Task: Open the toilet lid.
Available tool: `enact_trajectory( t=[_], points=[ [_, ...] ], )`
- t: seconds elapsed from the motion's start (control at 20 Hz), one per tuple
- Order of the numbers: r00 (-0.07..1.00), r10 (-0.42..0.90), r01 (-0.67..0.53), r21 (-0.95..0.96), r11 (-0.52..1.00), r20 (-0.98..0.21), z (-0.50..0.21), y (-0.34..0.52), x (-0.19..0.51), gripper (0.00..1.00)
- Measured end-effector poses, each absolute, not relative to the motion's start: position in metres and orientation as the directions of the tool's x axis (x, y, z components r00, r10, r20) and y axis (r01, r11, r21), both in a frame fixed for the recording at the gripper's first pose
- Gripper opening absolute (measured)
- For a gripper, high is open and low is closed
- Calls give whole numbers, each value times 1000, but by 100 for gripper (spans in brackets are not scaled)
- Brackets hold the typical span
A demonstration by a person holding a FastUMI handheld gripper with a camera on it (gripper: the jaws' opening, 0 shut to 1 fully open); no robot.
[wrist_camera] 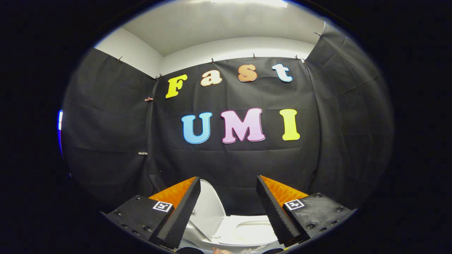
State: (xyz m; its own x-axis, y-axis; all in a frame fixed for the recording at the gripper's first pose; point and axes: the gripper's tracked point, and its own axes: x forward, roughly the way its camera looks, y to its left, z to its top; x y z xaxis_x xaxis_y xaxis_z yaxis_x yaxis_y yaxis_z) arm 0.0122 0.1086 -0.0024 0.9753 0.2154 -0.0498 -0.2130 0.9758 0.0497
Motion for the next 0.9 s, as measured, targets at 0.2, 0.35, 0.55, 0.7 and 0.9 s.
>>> enact_trajectory(
  t=[0.2, 0.35, 0.55, 0.7, 0.9],
  points=[
    [975, 219, -218, 47, 975, -41, 1, 111, 13, 99],
    [976, 217, -216, 36, 976, -26, 7, 111, 16, 99],
    [977, 213, -212, 36, 977, -26, 8, 110, 15, 99],
    [977, 212, -211, 39, 977, -19, 12, 109, 14, 99],
    [977, 214, -212, 44, 976, -21, 10, 111, 14, 99]
  ],
)
